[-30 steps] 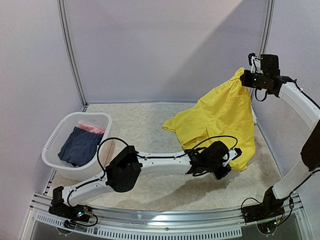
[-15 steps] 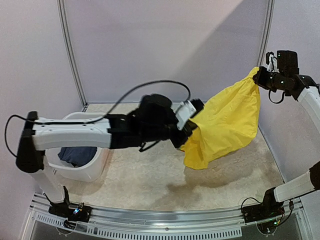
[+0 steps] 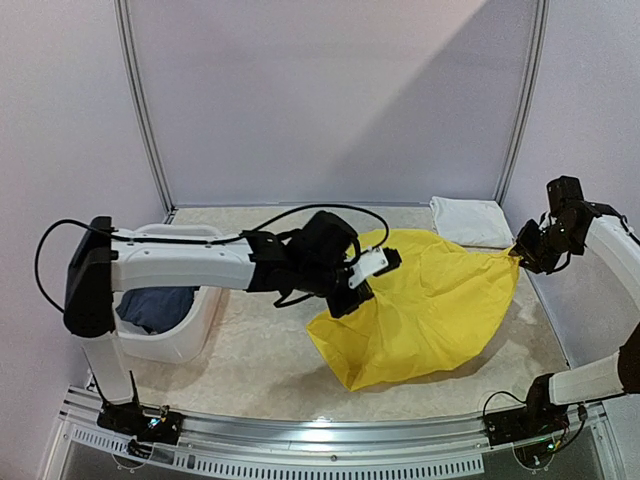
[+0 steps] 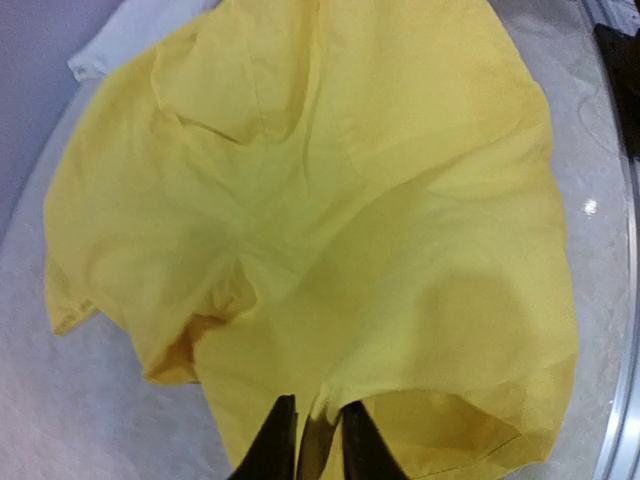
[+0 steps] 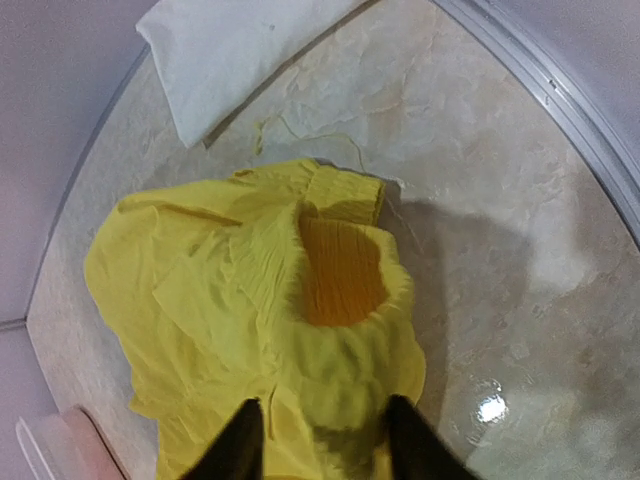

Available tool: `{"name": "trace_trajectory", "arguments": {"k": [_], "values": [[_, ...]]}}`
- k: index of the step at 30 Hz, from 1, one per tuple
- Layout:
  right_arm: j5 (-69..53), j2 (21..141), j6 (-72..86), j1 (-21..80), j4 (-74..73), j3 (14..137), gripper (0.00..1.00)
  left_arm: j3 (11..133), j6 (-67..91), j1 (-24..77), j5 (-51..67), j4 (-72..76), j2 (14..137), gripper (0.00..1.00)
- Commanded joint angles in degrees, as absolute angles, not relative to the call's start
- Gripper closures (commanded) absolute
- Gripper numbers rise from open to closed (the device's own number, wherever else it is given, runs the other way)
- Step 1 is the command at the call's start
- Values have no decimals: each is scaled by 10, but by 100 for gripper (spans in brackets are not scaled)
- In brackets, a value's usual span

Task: Fold and stack the mixed laundry pile
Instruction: Pick up the crumpled shorts from the center of the board.

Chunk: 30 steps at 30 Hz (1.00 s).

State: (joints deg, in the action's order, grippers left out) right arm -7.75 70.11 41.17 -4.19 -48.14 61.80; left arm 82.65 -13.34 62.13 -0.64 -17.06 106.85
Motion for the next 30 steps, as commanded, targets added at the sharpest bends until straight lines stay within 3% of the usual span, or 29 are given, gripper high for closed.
{"name": "trace_trajectory", "arguments": {"k": [1,5,11,16,22,24,30], "values": [[-149,698,310,-68,-538,617,32,855,-116,632,29,-255,1083,74],[-159,729,156,-114,-646,719,5,834,-70,632,-25,-261,1042,60],[-283,811,-131,-154,-752,862,1,783,16,640,40,-241,993,56],[-284,796,-592,-153,-785,784,19,743,36,668,68,-220,995,56],[-139,627,-960,-154,-553,520,33,729,43,680,86,-211,1013,56],[-118,592,-1052,-154,-517,479,38,731,42,681,88,-207,1015,56],[-96,564,-1210,-154,-454,440,40,717,48,683,88,-185,1018,56]]}}
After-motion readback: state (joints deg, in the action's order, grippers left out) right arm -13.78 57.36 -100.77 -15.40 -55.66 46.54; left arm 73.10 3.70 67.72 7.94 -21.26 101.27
